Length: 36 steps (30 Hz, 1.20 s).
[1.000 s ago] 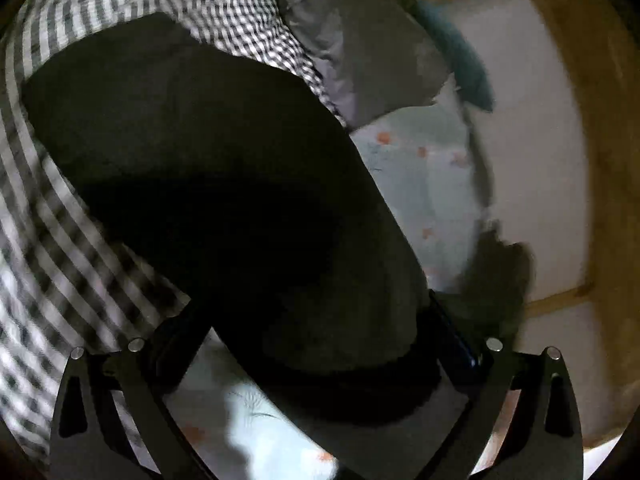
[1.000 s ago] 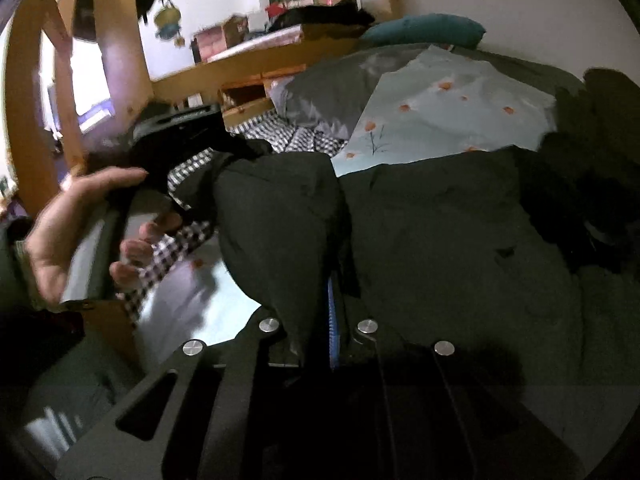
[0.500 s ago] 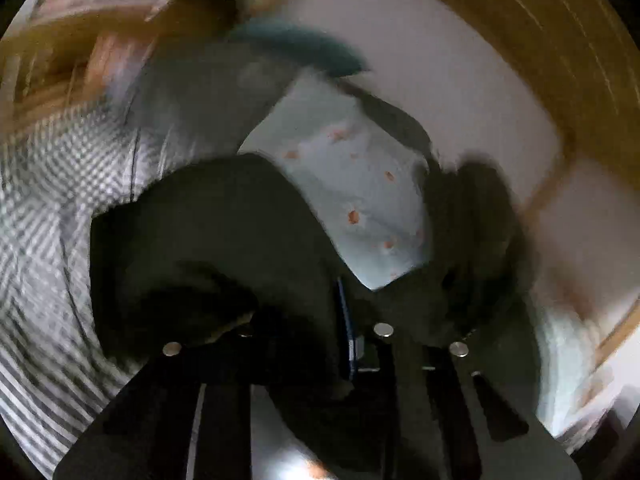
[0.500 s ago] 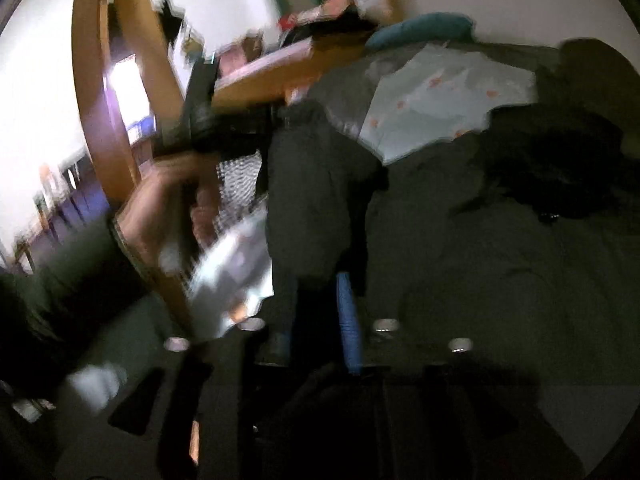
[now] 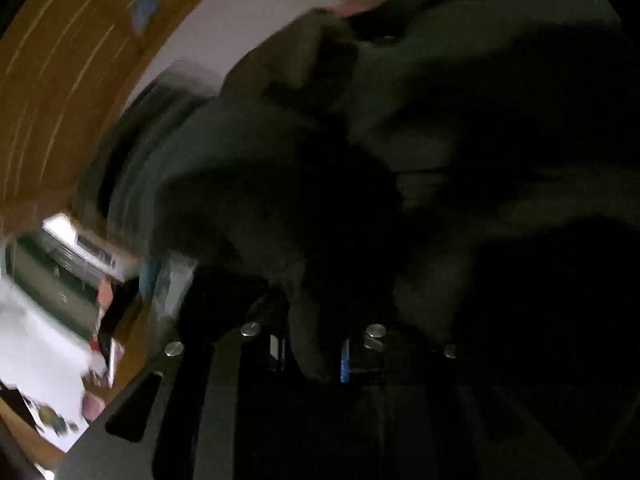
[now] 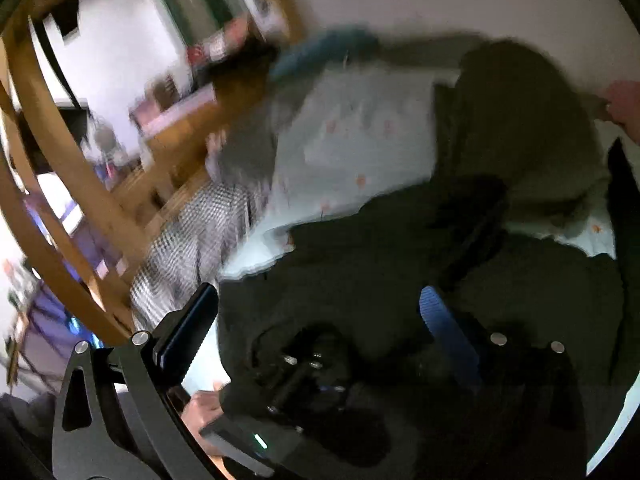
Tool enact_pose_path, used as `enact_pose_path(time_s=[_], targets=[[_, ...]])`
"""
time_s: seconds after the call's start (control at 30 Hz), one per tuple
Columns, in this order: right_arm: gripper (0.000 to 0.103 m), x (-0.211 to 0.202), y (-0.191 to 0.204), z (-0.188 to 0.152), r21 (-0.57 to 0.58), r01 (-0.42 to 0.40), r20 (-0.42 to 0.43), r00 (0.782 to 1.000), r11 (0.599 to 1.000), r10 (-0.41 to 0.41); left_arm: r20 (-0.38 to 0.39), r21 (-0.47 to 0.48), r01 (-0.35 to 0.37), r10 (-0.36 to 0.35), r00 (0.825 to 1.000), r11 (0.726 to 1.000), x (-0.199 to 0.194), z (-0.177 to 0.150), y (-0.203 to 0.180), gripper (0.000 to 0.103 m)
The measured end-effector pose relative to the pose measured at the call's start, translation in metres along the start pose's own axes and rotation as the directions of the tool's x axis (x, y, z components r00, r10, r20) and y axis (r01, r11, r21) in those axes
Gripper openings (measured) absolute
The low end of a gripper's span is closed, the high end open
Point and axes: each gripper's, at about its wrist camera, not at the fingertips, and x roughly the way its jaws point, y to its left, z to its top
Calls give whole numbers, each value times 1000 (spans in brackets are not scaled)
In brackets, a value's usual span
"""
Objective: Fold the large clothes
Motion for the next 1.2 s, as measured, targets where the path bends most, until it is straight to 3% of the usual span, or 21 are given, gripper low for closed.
enact_pose_path(time_s=[0.07, 0.13, 0.2, 0.27, 0.4, 0.43, 0.5, 0.6, 0.67, 0.73, 0.77, 0.83, 0.9, 0.93, 0.97, 1.0, 1.03, 1.07, 1.13, 1.17, 1.2], targets=[[100, 42, -4, 2, 35, 142, -135, 981, 989, -136, 5, 10, 0, 0, 1000, 1000, -2, 4, -7, 14], [98, 67, -27, 1, 120, 188, -191, 968, 975, -163, 2, -3, 12, -12, 1000, 1000, -4, 4, -5, 14], [83, 66, -61, -6, 280, 247, -225, 956, 928, -187, -5, -21, 24, -25, 1000, 999, -6, 5, -5, 14], [83, 44, -76, -23, 393, 171, -161, 980, 904, -116, -3, -23, 21, -21, 1000, 1000, -5, 3, -5, 14], [90, 10, -115, -61, 533, 156, -85, 988, 832, -131, -3, -27, 22, -22, 1000, 999, -7, -11, -6, 14], [90, 14, -119, -63, 539, 121, -86, 992, 833, -88, -3, -25, 18, -18, 1000, 1000, -8, -10, -7, 14], [90, 37, -115, -58, 524, -56, -32, 996, 850, 85, -2, -21, 10, -11, 1000, 1000, -4, -15, -6, 14], [88, 81, -101, -34, 402, -14, -76, 996, 916, 49, 0, -28, 2, -2, 1000, 1000, -2, -22, -2, 14], [50, 102, -98, -27, 419, -73, -57, 993, 905, 107, -12, -40, -10, 9, 1000, 999, -1, -25, 1, 16], [22, 93, -88, -21, 365, -142, 9, 989, 920, 148, -31, -85, -26, 24, 999, 996, -2, -29, 9, 24], [17, 77, -80, -20, 314, -239, 99, 971, 919, 219, -31, -125, -49, 45, 998, 991, -8, -31, 15, 29], [13, 36, -67, -26, 209, -399, 286, 898, 893, 334, 19, -191, -103, 108, 994, 976, -25, -31, 28, 57], [13, -5, -64, -38, 75, -515, 430, 789, 854, 438, 75, -283, -92, 117, 990, 955, -43, -28, 45, 74], [13, -25, -70, -46, 25, -549, 483, 738, 835, 471, 99, -344, -77, 118, 988, 936, -53, -25, 57, 78], [13, -37, -82, -53, 31, -554, 514, 723, 832, 463, 111, -462, -18, 78, 991, 887, -66, -23, 79, 83], [13, -42, -96, -59, 79, -539, 526, 737, 839, 424, 114, -541, 35, 33, 993, 840, -71, -24, 94, 87], [13, -41, -109, -63, 125, -521, 523, 758, 844, 390, 122, -639, 102, -30, 992, 762, -76, -27, 114, 88], [13, -35, -123, -69, 192, -491, 498, 795, 850, 346, 149, -762, 200, -134, 980, 615, -79, -34, 142, 89], [13, -23, -142, -87, 290, -385, 404, 879, 876, 253, 171, -849, 268, -245, 954, 454, -72, -41, 166, 93], [13, -18, -146, -98, 318, -322, 362, 910, 892, 199, 170, -881, 278, -294, 941, 382, -63, -46, 177, 94], [13, -17, -154, -106, 337, -313, 345, 919, 888, 193, 154, -894, 275, -333, 930, 353, -54, -48, 182, 94]])
